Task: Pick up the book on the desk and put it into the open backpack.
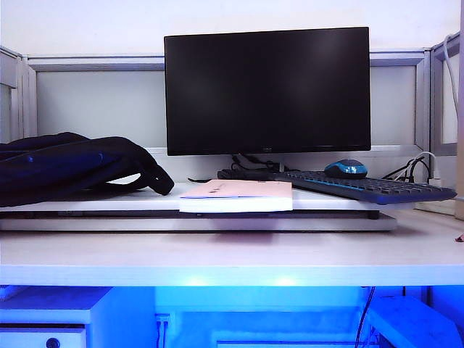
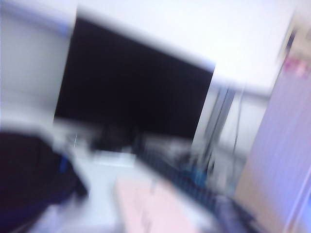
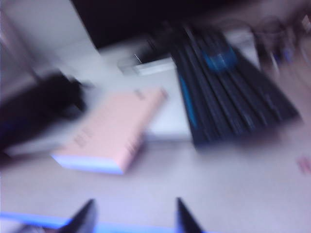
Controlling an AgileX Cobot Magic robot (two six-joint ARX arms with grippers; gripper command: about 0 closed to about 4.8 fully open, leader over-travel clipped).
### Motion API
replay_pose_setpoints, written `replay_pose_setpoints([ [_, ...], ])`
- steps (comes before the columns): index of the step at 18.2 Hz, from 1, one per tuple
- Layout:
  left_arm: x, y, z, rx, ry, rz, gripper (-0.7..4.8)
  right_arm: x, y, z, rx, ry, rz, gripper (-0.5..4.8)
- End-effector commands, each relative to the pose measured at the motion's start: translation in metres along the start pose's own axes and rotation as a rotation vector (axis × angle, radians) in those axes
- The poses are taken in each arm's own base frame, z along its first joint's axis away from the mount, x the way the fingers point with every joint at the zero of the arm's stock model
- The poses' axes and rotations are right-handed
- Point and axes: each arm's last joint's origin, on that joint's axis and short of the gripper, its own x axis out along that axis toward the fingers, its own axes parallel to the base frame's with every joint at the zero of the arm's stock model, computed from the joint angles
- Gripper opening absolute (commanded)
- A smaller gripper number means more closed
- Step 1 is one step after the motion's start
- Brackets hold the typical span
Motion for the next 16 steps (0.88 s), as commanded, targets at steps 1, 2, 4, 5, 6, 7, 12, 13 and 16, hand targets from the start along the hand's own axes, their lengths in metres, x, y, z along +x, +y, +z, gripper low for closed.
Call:
replay_pose_setpoints([
  [1,0.000,-0.013,0.025,0.027,-0.079,-0.023,4.79,-0.008,0.014,0.031,-0.027,-0.106,0.053,2.21],
  [2,-0.001,-0.018,0.034,0.041,-0.103,-0.035,4.79,-0.011,0.018,0.040,-0.024,-0.134,0.064,2.42],
  [4,-0.002,-0.026,0.048,0.055,-0.145,-0.038,4.79,-0.018,0.027,0.058,0.015,-0.193,0.089,3.06],
  [5,-0.003,-0.028,0.054,0.034,-0.172,-0.018,4.79,-0.019,0.030,0.067,0.045,-0.220,0.106,3.37],
  [6,-0.003,-0.030,0.058,0.004,-0.193,-0.004,4.79,-0.019,0.033,0.074,0.077,-0.237,0.123,3.49],
  [7,-0.003,-0.031,0.062,-0.031,-0.208,0.005,4.79,-0.016,0.035,0.083,0.118,-0.247,0.146,3.60],
  [12,0.022,-0.027,0.082,-0.163,-0.164,0.032,4.79,0.025,0.041,0.125,0.236,-0.100,0.254,4.30],
  [13,0.027,-0.025,0.084,-0.194,-0.152,0.039,4.79,0.031,0.041,0.129,0.258,-0.077,0.265,4.42],
  [16,0.062,-0.005,0.083,-0.389,-0.072,0.064,4.79,0.070,0.031,0.129,0.406,0.031,0.313,4.56],
])
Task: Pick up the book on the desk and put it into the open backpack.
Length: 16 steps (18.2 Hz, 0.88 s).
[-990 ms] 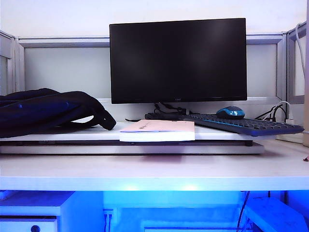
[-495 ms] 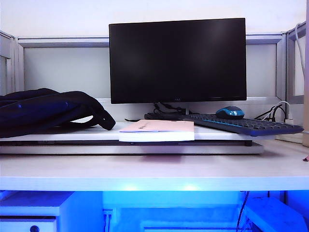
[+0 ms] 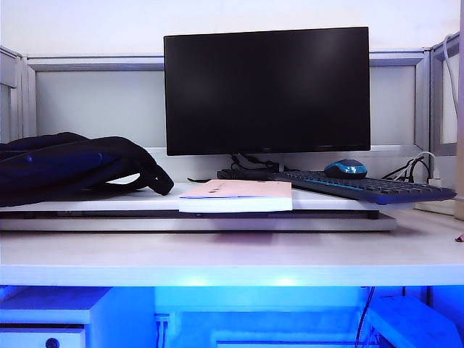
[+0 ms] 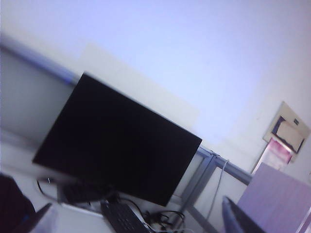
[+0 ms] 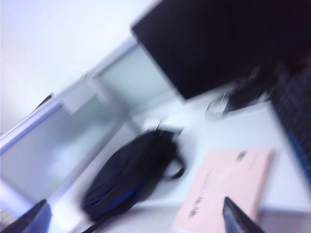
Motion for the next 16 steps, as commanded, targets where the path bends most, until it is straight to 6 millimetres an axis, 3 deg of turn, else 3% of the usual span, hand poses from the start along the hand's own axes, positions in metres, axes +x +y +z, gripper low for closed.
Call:
replay_pose_setpoints([
  [1,0.035,0.020,-0.003,-0.201,0.070,0.016,4.79,0.035,-0.021,0.001,0.170,0.088,0.055,4.56],
  [7,0.065,0.056,-0.027,-0.308,0.221,0.069,4.79,0.083,-0.065,-0.026,0.395,0.264,0.067,4.56],
  [16,0.079,0.086,-0.052,-0.379,0.343,0.153,4.79,0.131,-0.103,-0.086,0.545,0.430,0.041,4.56],
])
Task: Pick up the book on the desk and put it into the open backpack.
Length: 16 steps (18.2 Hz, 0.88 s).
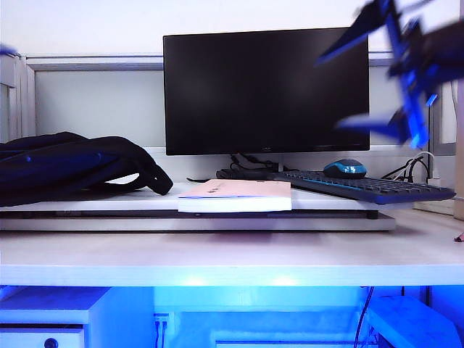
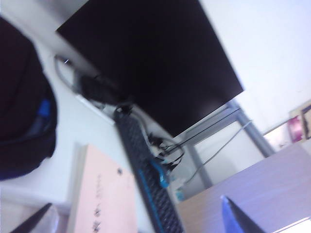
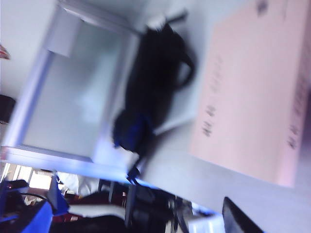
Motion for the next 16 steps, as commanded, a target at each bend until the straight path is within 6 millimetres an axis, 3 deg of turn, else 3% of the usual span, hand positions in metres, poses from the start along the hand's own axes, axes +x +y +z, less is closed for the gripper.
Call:
replay_pose_setpoints([
  [1,0.004,0.002,0.001,0.006,0.003,-0.007,4.79,0.016,-0.018,-0.004,0.040,0.031,0.004,4.59],
  [11,0.012,0.020,0.002,-0.025,0.015,0.049,4.79,0.039,-0.074,-0.012,0.215,0.041,-0.072,4.65],
  [16,0.015,0.023,0.002,-0.022,0.012,0.044,4.79,0.056,-0.083,-0.004,0.219,0.062,-0.068,4.65],
])
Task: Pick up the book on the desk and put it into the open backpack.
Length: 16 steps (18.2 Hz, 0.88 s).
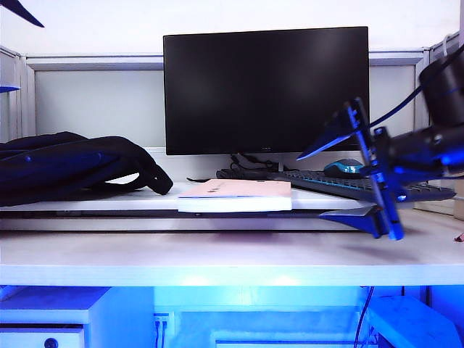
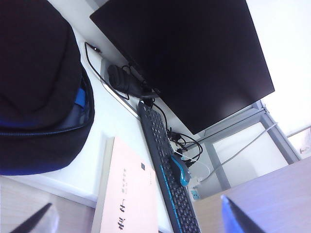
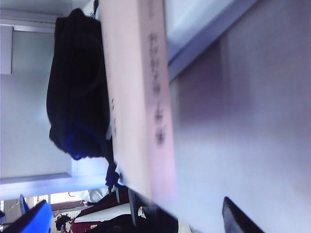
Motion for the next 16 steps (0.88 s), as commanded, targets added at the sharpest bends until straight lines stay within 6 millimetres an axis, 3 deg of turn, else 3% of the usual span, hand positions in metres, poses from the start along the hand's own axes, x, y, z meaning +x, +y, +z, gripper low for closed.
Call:
replay_pose_setpoints([
  [1,0.001,-0.003,0.003,0.019,-0.013,-0.026,4.79,0.018,0.009,0.013,-0.036,0.026,0.051,4.65],
  [7,0.002,-0.001,0.002,0.022,-0.011,-0.020,4.79,0.047,0.010,0.028,0.001,0.054,0.036,4.64],
  [12,0.009,0.006,0.004,0.029,-0.002,-0.001,4.79,0.070,0.001,0.016,0.038,0.118,0.009,4.51],
  [13,0.011,0.008,0.004,0.025,0.002,0.004,4.79,0.072,0.000,0.013,0.040,0.131,0.006,3.99],
  [16,0.012,0.010,0.004,0.022,0.004,0.010,4.79,0.073,-0.001,0.012,0.061,0.128,0.006,0.86],
])
